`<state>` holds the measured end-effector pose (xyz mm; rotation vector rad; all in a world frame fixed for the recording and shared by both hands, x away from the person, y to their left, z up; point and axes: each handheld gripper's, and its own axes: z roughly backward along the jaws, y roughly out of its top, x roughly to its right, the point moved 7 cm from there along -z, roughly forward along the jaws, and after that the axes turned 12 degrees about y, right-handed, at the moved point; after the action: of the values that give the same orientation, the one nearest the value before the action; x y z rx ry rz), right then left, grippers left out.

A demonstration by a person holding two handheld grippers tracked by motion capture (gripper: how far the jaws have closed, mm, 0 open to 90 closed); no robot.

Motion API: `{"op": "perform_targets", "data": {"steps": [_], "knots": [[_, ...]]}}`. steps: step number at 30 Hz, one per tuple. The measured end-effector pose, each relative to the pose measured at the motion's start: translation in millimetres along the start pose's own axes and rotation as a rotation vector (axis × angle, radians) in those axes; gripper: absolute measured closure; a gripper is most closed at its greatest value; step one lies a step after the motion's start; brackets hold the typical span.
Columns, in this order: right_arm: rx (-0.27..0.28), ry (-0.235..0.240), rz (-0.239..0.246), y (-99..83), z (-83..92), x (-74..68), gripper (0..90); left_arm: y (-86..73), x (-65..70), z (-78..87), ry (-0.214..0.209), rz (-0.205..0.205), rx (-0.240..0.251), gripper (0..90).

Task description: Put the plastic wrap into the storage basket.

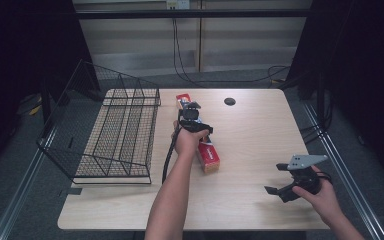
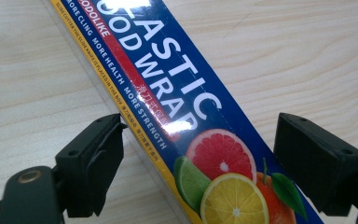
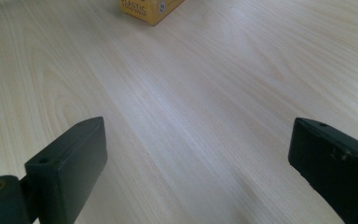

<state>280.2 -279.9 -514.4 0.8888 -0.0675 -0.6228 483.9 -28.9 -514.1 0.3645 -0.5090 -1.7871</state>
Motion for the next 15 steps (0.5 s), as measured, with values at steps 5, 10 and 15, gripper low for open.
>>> {"op": "perform_targets", "data": {"steps": [5, 10, 15], "knots": [[0.0, 0.001, -0.001, -0.4, -0.1, 0.8, 4.5, 0.1, 1.0, -0.6, 0.011, 0.019, -0.022, 17.3], [0.005, -0.005, -0.004, 0.0, 1.3, 1.5, 4.5, -0.3, -1.2, -3.7, -0.014, 0.022, 0.01, 16.2], [0.003, -0.002, -0.002, -0.1, 0.3, 1.4, 4.5, -2.4, -1.3, -3.6, -0.028, 0.071, -0.019, 17.9]]}}
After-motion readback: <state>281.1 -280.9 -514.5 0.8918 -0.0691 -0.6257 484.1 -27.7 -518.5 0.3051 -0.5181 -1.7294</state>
